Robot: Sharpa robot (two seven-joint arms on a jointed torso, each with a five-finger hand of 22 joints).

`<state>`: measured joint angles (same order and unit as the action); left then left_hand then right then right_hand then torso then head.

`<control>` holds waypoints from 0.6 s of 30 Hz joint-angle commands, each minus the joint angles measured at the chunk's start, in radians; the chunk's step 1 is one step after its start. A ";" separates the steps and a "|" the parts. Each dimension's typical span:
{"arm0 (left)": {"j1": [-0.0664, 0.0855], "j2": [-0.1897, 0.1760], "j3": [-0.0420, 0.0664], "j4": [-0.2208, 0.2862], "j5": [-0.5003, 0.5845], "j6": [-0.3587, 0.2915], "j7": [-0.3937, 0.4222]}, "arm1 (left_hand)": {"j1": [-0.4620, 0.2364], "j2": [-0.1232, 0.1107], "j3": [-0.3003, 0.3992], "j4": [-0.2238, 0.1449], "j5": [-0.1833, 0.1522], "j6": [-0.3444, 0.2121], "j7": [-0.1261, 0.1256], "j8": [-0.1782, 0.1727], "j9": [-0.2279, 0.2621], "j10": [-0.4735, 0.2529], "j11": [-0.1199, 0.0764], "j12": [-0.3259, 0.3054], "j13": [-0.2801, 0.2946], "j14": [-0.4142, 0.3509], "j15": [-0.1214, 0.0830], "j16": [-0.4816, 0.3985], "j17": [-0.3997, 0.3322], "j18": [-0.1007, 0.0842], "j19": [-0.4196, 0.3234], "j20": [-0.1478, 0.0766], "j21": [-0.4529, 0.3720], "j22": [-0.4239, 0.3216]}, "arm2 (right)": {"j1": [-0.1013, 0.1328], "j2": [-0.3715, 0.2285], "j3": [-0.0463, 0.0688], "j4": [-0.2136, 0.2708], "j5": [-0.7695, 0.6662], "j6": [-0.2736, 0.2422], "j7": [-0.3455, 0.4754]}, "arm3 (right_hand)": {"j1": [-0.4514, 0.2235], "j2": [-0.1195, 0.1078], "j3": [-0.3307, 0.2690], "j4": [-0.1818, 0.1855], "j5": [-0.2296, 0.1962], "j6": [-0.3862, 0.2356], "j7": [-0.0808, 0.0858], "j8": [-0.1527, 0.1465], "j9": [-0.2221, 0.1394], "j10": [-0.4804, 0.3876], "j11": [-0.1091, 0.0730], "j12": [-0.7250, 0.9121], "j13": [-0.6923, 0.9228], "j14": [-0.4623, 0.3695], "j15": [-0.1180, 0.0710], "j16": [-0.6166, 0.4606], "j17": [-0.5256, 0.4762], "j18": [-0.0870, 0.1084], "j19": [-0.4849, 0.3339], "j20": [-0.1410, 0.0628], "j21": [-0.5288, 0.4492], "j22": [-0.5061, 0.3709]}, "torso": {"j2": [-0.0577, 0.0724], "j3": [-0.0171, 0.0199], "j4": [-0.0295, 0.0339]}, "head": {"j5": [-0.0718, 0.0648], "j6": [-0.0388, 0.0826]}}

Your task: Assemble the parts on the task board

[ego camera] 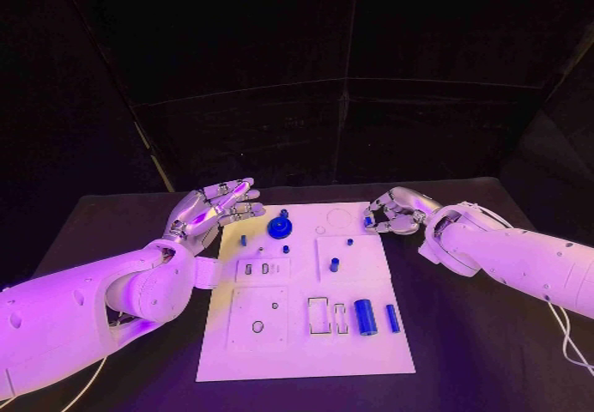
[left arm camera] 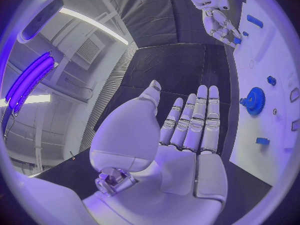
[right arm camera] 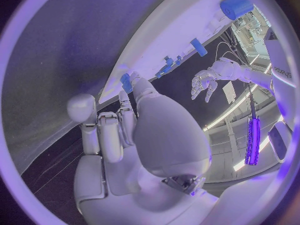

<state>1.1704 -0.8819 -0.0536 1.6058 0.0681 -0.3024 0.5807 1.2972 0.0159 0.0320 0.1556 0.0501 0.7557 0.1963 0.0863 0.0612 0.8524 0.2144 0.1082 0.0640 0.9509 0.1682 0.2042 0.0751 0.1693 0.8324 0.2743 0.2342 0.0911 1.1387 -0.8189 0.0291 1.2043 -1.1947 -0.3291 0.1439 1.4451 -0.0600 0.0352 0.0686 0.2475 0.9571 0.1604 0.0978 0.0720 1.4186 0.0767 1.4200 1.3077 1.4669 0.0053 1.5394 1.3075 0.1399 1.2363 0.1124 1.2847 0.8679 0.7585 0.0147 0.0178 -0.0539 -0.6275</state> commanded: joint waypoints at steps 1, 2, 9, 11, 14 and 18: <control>0.001 0.001 0.001 0.001 -0.006 0.011 0.006 | -0.003 0.010 -0.001 -0.007 -0.003 0.002 0.065 -0.005 0.000 0.004 0.002 -0.005 -0.001 0.006 0.001 -0.003 -0.002 0.011 0.004 0.001 -0.005 -0.001 | 0.001 0.002 0.000 -0.001 0.003 0.017 0.013 | -0.001 0.014 0.005 -0.007 -0.007 0.015 0.000 0.005 0.002 0.005 -0.003 0.007 0.055 0.081 -0.006 -0.003 0.158 -0.014 -0.002 -0.006 0.001 0.002 | 0.000 0.0002 -0.0001 | 0.000 -0.001; 0.001 0.001 0.001 0.001 -0.006 0.010 0.006 | -0.003 0.010 -0.001 -0.007 -0.003 0.002 0.065 -0.005 0.000 0.004 0.002 -0.005 -0.001 0.006 0.001 -0.003 -0.002 0.011 0.004 0.001 -0.005 -0.001 | 0.001 0.002 0.000 -0.001 0.003 0.018 0.014 | 0.000 0.016 0.007 -0.008 -0.008 0.019 -0.001 0.007 0.002 0.006 -0.004 0.008 0.056 0.081 -0.007 -0.003 0.159 -0.014 -0.001 -0.006 0.001 0.003 | 0.000 0.0003 -0.0001 | 0.001 -0.001; 0.001 0.000 0.001 0.001 -0.006 0.010 0.004 | -0.003 0.010 -0.001 -0.007 -0.003 0.002 0.065 -0.005 0.000 0.004 0.002 -0.005 -0.001 0.006 0.001 -0.003 -0.002 0.011 0.004 0.001 -0.005 -0.001 | 0.001 0.003 0.000 -0.002 0.003 0.022 0.014 | -0.002 0.029 0.024 -0.017 -0.022 0.046 -0.009 0.016 0.003 0.012 -0.010 0.012 0.062 0.082 -0.012 -0.002 0.161 -0.014 0.000 -0.011 0.002 0.004 | 0.000 0.0004 -0.0005 | 0.001 -0.003; 0.001 0.000 0.001 0.001 -0.006 0.010 0.004 | -0.003 0.010 -0.001 -0.007 -0.003 0.002 0.065 -0.005 0.000 0.004 0.002 -0.005 -0.001 0.006 0.001 -0.003 -0.002 0.011 0.004 0.001 -0.005 -0.001 | 0.001 0.003 0.000 -0.002 0.003 0.022 0.014 | -0.003 0.033 0.030 -0.020 -0.024 0.056 -0.012 0.020 0.004 0.013 -0.013 0.012 0.063 0.082 -0.014 -0.002 0.161 -0.014 0.001 -0.012 0.003 0.005 | 0.000 0.0006 -0.0001 | 0.001 -0.004; 0.001 0.000 0.001 0.001 -0.006 0.010 0.004 | -0.003 0.011 -0.001 -0.008 -0.003 0.000 0.065 -0.006 0.000 0.004 0.002 -0.006 -0.001 0.006 0.001 -0.004 -0.002 0.011 0.005 0.001 -0.006 -0.001 | 0.001 0.002 0.000 -0.002 0.003 0.021 0.013 | -0.004 0.040 0.041 -0.024 -0.030 0.079 -0.019 0.029 0.006 0.014 -0.019 0.013 0.064 0.082 -0.018 -0.002 0.162 -0.014 0.001 -0.016 0.003 0.005 | 0.000 0.0005 0.0002 | 0.000 -0.005; 0.001 0.000 0.001 0.001 -0.006 0.009 0.003 | -0.003 0.011 -0.001 -0.008 -0.003 0.000 0.065 -0.006 0.000 0.004 0.002 -0.006 -0.001 0.006 0.001 -0.004 -0.002 0.011 0.005 0.001 -0.006 -0.001 | 0.001 0.002 0.000 -0.002 0.004 0.014 0.015 | -0.004 0.049 0.055 -0.030 -0.034 0.097 -0.027 0.038 0.008 0.016 -0.026 0.014 0.067 0.083 -0.024 -0.002 0.164 -0.014 0.003 -0.021 0.004 0.008 | 0.000 0.0005 0.0000 | 0.000 -0.006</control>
<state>1.1703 -0.8824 -0.0536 1.6055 0.0680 -0.3025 0.5801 1.2972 0.0159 0.0292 0.1528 0.0501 0.7557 0.1963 0.0863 0.0612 0.8524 0.2144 0.1083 0.0639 0.9509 0.1682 0.2042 0.0742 0.1692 0.8324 0.2743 0.2342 0.0913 1.1385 -0.8167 0.0291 1.2013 -1.1939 -0.3163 0.1482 1.4407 -0.0216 0.0861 0.0381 0.2187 1.0468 0.1322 0.1308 0.0780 1.4347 0.0606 1.4289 1.3078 1.4650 -0.0113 1.5393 1.3074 0.1398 1.2368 0.0977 1.2847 0.8748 0.7585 0.0150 0.0178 -0.0532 -0.6325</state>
